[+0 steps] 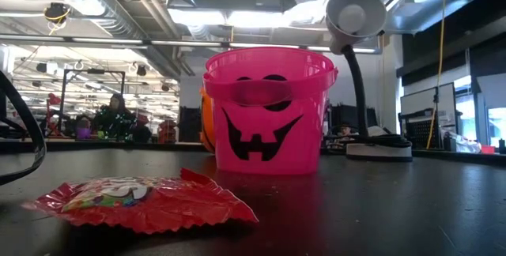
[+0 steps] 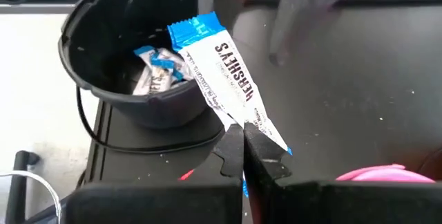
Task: Sort candy
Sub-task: Put the white chocolate into the black bucket
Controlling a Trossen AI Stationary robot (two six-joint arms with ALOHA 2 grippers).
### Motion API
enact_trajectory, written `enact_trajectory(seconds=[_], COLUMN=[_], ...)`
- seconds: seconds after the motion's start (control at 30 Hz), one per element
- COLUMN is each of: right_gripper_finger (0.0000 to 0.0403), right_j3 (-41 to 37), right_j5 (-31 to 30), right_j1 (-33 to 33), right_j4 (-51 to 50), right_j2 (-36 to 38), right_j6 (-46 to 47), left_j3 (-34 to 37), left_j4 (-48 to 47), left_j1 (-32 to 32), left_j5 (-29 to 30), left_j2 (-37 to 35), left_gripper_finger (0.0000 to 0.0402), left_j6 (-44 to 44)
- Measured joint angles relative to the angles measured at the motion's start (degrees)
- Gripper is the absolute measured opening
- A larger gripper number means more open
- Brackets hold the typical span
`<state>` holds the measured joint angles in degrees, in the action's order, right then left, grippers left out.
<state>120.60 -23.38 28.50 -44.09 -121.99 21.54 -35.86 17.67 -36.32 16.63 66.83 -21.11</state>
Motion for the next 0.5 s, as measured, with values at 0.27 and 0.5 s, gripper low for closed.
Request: enact_trajectory(seconds=[0.27,0.5], right_gripper_finger=[0.0,0.0], right_j3=[0.0,0.0], right_j5=[0.1,0.6], right_j1=[-0.1,-0.6], right_j4=[0.5,1.3], right_j2=[0.0,0.0], right_j6=[-0.7,-0.9], left_j3=[0.0,0.0], left_j4=[0.0,0.0], left_j1=[-1.3,-3.2], left_j5=[4.6,5.0], left_j2=[0.0,0.0], left_gripper_finger=[0.0172,0.0142], left_j6=[-2.7,-3.0])
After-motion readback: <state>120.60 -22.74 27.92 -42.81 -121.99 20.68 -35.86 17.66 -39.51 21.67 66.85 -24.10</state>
